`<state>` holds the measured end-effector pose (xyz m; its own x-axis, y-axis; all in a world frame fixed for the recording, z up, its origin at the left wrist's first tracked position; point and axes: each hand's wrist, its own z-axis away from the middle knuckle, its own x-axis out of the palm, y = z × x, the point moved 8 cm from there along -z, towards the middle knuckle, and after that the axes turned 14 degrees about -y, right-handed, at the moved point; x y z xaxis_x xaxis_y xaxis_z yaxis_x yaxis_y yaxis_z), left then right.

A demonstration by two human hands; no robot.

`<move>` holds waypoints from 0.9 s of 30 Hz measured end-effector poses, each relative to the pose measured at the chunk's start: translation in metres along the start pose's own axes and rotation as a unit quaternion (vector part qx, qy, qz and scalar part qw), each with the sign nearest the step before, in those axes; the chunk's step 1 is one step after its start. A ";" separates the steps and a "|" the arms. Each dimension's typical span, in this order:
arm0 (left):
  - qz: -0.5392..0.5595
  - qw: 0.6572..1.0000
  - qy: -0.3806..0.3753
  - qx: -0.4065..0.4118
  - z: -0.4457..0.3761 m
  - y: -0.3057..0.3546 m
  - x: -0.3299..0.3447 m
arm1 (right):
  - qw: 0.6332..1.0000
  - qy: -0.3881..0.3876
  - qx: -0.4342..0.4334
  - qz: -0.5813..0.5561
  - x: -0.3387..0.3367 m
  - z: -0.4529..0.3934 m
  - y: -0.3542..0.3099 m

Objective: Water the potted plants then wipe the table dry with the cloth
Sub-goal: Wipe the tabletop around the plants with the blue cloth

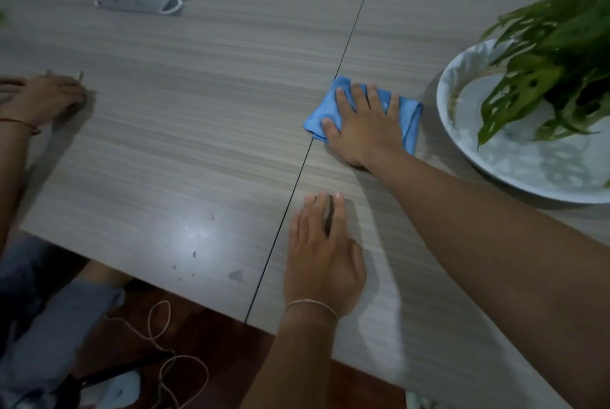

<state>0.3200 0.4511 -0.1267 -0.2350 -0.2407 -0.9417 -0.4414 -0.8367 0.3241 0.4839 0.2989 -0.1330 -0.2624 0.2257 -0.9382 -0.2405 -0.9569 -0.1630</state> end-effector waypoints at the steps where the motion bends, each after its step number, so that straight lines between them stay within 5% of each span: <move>1: 0.001 1.000 0.002 0.001 0.000 0.000 -0.001 | 1.000 -0.001 -0.006 0.000 0.000 0.003 -0.001; 10: 0.167 0.983 0.069 -0.045 0.000 -0.011 -0.022 | 0.996 0.016 -0.089 0.016 0.027 0.094 0.000; 20: 0.119 0.990 0.066 0.026 0.010 0.006 -0.017 | 0.994 0.022 -0.090 -0.054 0.062 0.240 0.071; 27: 0.097 0.987 -0.010 0.128 0.024 0.130 0.034 | 0.997 0.024 -0.031 -0.065 0.072 0.317 0.179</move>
<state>0.2335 0.3459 -0.1141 -0.3518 -0.3720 -0.8590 -0.5907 -0.6236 0.5121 0.1256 0.2014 -0.1326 -0.1877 0.3410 -0.9211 -0.2116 -0.9298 -0.3011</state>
